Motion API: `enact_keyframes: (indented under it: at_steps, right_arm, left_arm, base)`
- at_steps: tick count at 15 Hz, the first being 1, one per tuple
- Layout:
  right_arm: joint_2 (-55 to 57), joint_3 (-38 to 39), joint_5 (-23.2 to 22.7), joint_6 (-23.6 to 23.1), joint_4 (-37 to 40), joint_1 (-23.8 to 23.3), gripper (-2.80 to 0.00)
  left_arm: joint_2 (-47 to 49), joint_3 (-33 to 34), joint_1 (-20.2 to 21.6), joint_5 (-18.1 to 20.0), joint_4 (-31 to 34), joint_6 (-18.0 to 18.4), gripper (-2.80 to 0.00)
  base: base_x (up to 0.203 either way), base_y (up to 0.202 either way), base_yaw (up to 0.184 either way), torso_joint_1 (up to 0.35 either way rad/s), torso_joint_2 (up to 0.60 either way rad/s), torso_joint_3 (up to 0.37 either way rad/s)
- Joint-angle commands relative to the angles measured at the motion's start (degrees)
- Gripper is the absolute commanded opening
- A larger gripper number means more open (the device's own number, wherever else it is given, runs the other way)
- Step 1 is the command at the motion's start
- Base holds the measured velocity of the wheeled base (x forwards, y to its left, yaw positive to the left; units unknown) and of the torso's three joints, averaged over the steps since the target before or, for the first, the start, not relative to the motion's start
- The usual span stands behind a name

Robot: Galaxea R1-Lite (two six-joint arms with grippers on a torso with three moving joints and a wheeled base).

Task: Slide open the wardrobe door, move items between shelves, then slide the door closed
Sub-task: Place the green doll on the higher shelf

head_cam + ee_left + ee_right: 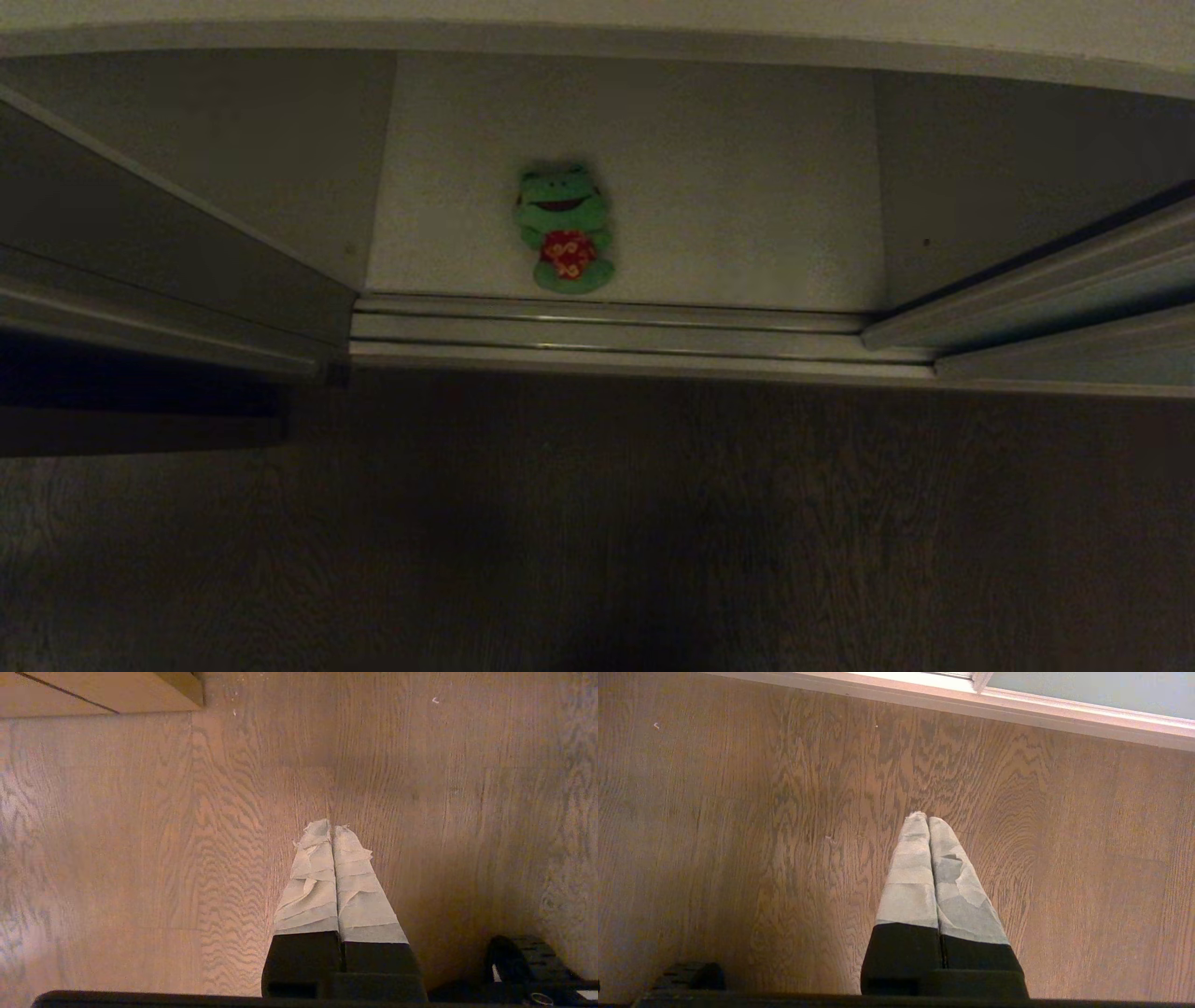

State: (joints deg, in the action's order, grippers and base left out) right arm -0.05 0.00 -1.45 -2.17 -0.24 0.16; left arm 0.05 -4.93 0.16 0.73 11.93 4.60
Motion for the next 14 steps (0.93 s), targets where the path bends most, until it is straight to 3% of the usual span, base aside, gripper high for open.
enact_keyframes:
  at_steps: [1, 4, 8, 14]
  right_arm:
    - [-0.13, 0.0, -0.04, -0.03, -0.03, 0.02, -2.8]
    - [-0.13, 0.0, -0.04, -0.03, -0.03, 0.02, -2.8]
    - [-0.13, 0.0, -0.04, -0.03, -0.03, 0.02, -2.8]
    - [-0.13, -0.06, -0.04, -0.03, -0.03, 0.02, -2.8]
  left_arm:
    - [0.38, -2.33, 0.06, 0.04, 0.16, 0.12, -2.8]
    - [9.14, -10.54, 0.09, 0.64, 1.32, -0.4, -2.8]
    - [35.03, -16.41, -0.01, 2.43, -0.44, -3.35, -2.8]
    - [70.81, -24.48, -0.56, 10.51, -12.53, -5.0, -2.8]
  base:
    - [0.0, 0.0, 0.0, 0.0, 0.0, 0.0]
    - [0.0, 0.0, 0.0, 0.0, 0.0, 0.0]
    - [0.0, 0.0, 0.0, 0.0, 0.0, 0.0]
    - [0.0, 0.0, 0.0, 0.0, 0.0, 0.0]
